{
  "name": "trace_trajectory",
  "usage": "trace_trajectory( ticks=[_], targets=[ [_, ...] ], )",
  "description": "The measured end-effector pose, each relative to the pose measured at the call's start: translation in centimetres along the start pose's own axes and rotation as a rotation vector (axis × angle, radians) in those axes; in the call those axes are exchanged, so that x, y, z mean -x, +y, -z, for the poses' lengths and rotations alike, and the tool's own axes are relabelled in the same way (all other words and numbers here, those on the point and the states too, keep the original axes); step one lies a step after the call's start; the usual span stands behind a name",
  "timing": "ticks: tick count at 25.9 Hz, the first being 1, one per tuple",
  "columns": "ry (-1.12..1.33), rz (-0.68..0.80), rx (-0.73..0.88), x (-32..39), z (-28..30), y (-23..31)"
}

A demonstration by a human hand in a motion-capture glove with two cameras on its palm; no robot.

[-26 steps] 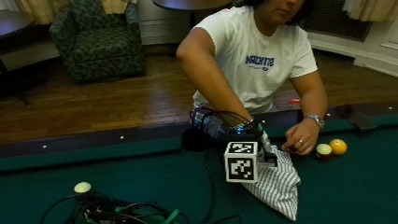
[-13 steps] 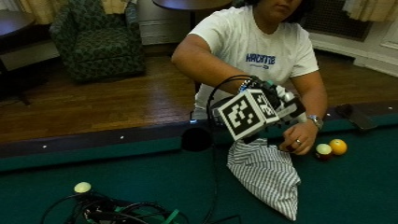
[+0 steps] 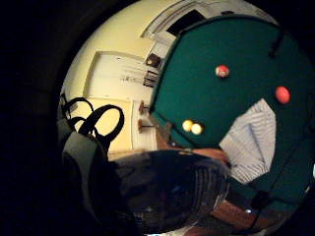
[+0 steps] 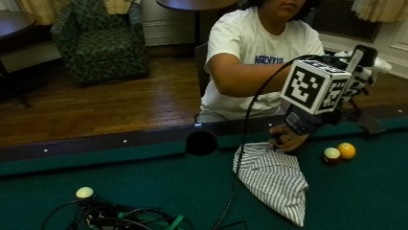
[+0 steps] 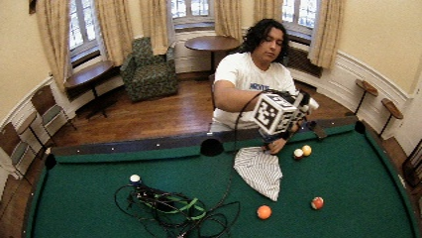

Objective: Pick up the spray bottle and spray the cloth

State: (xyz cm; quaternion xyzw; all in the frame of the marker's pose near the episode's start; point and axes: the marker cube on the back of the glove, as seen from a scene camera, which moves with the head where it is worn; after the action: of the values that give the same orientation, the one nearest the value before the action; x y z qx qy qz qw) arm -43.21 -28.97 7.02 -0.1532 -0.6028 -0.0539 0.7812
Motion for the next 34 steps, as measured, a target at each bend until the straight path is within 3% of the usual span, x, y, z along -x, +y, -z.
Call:
trace_trajectory(
  ticks=[14,34],
  targets=[
    [-0.059,0.217,-0.047,-1.3,-10.0,-6.3],
    [0.031,0.320,-0.195,-11.5,-18.8,-11.0]
  ],
)
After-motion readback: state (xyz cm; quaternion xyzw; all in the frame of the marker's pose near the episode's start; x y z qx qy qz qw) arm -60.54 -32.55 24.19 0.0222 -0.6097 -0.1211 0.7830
